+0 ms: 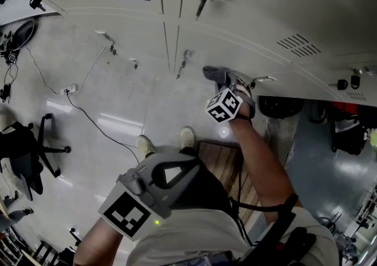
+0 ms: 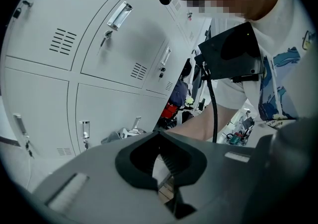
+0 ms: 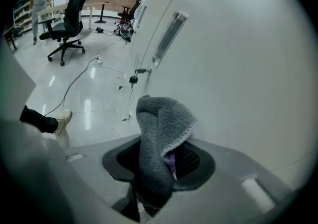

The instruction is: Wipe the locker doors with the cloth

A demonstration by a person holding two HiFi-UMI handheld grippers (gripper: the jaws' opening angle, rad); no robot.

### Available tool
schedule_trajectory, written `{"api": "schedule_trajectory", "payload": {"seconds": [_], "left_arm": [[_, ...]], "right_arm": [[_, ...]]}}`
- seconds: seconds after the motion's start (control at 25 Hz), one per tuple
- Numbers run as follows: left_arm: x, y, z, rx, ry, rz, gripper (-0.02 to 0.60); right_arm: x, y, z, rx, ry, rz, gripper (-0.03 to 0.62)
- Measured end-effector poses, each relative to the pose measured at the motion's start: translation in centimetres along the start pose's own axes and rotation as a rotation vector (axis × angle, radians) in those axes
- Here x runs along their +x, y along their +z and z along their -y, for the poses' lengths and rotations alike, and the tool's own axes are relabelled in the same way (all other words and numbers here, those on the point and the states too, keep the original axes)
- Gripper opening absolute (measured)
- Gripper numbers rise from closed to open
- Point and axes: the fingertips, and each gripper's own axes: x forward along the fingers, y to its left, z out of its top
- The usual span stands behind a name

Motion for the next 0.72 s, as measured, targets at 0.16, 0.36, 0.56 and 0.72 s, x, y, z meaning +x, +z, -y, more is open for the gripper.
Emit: {"api": "schedule_trajectory", "payload": {"seconds": [0.16,0.36,0.56,0.72], "left_arm": [[-0.3,0.8,0.8,0.02,-0.017,0.019,0.003],[-0.4,1.9,1.5,0.045,-0.033,0.041,0.003],[-0.6,2.3,1.8,0.061,-0.032,0.049,0.003],[-0.5,2.2,2.1,0.053,-0.025,0.05,0.003]], "right_arm": [[-7.8,2.7,2.8,0.049,-0.039,0.096,0.149],[-17.0,6.8,7.6,0.013,-0.159,0.231,0.148],[-22.2,9.9,11.1,-0.024,-0.253,0.313,0.149],[-21.4,10.3,12.2,-0.053,-0.27,0.305,0.149]]}}
